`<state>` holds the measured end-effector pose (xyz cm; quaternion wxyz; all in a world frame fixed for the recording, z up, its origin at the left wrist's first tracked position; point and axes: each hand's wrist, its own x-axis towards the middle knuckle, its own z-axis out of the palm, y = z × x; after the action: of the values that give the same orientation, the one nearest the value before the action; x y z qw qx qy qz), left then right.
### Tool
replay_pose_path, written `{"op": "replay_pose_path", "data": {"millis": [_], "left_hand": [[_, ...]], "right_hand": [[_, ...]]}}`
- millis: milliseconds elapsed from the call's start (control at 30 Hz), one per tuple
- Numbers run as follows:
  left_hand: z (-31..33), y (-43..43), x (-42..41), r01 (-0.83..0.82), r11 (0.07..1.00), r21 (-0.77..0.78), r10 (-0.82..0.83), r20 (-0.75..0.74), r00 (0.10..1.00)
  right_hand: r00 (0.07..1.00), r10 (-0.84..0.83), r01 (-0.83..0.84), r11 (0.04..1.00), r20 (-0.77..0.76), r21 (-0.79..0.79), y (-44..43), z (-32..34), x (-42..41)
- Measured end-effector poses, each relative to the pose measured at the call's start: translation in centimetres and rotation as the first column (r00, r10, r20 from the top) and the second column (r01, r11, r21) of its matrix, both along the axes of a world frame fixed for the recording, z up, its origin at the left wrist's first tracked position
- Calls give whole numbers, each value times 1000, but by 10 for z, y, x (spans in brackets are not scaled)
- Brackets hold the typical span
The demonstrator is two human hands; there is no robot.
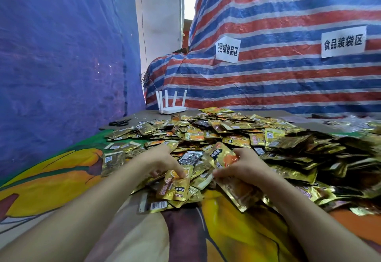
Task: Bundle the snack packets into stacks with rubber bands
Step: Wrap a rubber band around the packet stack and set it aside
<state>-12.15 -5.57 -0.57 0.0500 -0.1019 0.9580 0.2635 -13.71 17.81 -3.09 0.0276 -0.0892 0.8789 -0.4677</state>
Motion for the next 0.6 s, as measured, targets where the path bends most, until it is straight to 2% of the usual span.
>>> {"op": "replay_pose_path", "data": {"millis": [100, 267, 433, 600], "left_hand": [[2, 8, -4, -52, 999, 12, 51, 47, 998], [10, 20, -6, -69, 997, 18, 65, 170, 983], [16, 26, 0, -45, 999, 25, 40, 168, 985], [24, 18, 1, -28, 999, -42, 36, 219, 975]], "right_hand": [[999, -18, 26, 982, 42, -187, 1, 0, 0], [989, -10, 51, 958, 146, -283, 0, -1, -3], [982, 8, 71, 909, 187, -412, -1, -4, -3], [986, 3, 79, 870, 167, -487, 0, -4, -5]]}}
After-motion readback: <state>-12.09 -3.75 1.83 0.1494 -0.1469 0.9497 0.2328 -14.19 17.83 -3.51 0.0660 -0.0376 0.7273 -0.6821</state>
